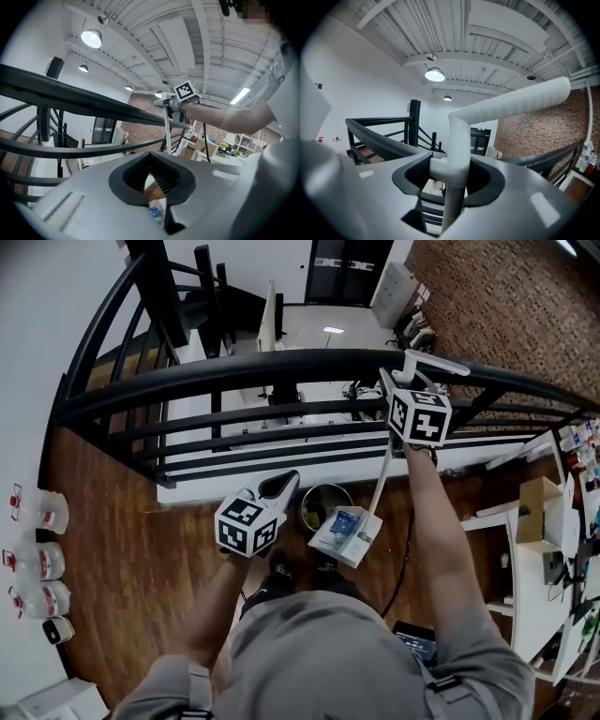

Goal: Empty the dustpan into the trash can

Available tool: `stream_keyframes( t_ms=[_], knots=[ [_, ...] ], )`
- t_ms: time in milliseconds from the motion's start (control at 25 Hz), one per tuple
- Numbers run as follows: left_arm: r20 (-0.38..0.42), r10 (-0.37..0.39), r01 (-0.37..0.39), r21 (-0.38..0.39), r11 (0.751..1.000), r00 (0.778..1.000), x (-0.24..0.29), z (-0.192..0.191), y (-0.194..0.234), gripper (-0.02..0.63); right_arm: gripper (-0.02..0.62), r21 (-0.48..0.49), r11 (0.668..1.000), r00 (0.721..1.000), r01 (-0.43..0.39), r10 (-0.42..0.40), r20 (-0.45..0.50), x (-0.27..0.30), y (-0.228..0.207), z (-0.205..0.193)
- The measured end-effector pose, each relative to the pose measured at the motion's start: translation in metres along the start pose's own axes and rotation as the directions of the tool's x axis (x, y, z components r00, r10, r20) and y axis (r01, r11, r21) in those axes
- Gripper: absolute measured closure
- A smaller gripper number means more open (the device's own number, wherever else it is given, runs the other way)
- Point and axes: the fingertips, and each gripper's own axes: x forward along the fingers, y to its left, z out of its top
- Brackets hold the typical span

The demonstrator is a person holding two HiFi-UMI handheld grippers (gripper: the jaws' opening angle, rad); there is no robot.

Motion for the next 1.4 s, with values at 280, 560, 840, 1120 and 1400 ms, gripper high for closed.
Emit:
stream_keyframes(
  t_ms=[280,560,840,1120,1400],
  knots=[
    [0.004,-0.002,0.002,-0.010,1.000,1.000,0.016,0.004,0.001,0.633,0.407,-0.002,1.000,0.999,0.024,-0.024,-0.028,0.022,-0.006,-0.001],
    [-0.009,0.007,-0.007,-0.030,1.000,1.000,0.021,-0.003,0.002,0.633,0.407,-0.013,0.999,0.997,0.051,-0.052,-0.054,0.041,-0.004,-0.002],
    [-0.005,0.027,-0.027,-0.045,0.999,1.000,0.014,-0.006,0.011,0.632,0.407,-0.018,0.994,0.992,0.106,-0.107,-0.073,0.047,-0.008,-0.001],
    [-0.011,0.006,-0.007,-0.043,0.999,1.000,0.018,-0.006,0.007,0.633,0.405,-0.011,0.988,0.986,0.154,-0.154,-0.068,0.033,-0.018,0.001],
    [-0.026,-0.061,0.061,-0.015,0.998,0.998,0.037,-0.002,-0.007,0.633,0.403,0.026,0.966,0.963,0.257,-0.254,-0.088,0.003,-0.058,-0.006]
  ],
)
